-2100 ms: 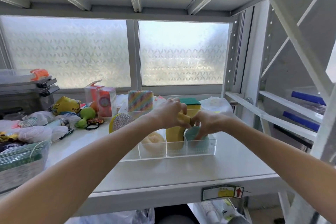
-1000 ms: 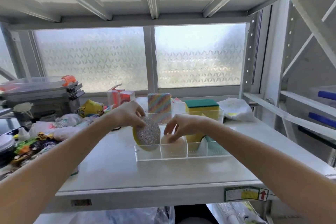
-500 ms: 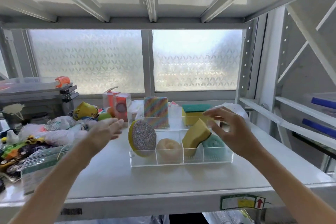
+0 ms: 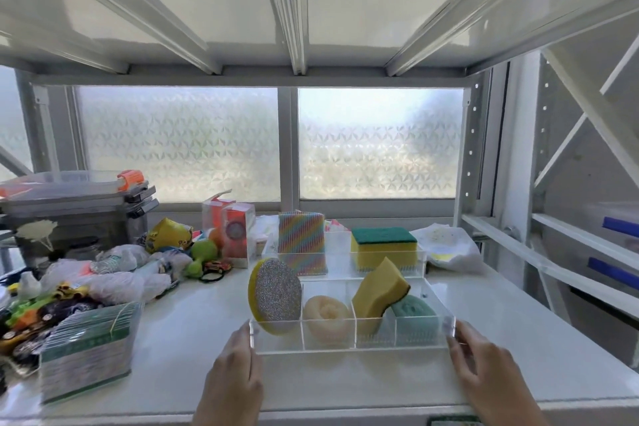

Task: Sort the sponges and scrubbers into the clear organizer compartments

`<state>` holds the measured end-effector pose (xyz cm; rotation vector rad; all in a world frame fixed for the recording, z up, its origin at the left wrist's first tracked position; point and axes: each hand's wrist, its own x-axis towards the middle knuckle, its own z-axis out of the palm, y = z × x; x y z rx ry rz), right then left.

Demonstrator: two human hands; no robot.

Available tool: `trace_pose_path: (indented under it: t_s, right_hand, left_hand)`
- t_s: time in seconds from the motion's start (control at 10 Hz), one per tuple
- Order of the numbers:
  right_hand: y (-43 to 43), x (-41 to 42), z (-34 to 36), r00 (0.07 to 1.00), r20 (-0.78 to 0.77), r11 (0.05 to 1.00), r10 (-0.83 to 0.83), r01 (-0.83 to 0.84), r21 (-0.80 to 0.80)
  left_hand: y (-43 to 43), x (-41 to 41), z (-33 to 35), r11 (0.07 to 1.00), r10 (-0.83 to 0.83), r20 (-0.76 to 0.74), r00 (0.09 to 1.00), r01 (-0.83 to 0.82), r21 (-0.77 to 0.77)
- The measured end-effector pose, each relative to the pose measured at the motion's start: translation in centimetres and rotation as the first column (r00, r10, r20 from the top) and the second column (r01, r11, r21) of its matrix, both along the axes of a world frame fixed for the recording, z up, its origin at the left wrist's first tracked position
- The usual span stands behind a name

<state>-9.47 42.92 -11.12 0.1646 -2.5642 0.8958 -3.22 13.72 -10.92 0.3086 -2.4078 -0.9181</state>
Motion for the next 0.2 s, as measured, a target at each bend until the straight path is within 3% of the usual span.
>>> trace_pose_path:
  t_s: [0.1,0.2]
  right_hand:
    - [-0.1,0.0,0.4,1.000,-0.004,0.986,-0.022,0.022,0.166]
    - [1.3,1.0,1.6,0.983,-0.181,0.934,-0.042,0.103,0.342]
  left_hand:
    - [-0.3,0.1,0.0,0.977,0.030,0.084,0.996,-0.012,-0.214]
    - [-2.2,1.0,1.0,0.916,0.147,0.195,0.970,-0.060,-0.396]
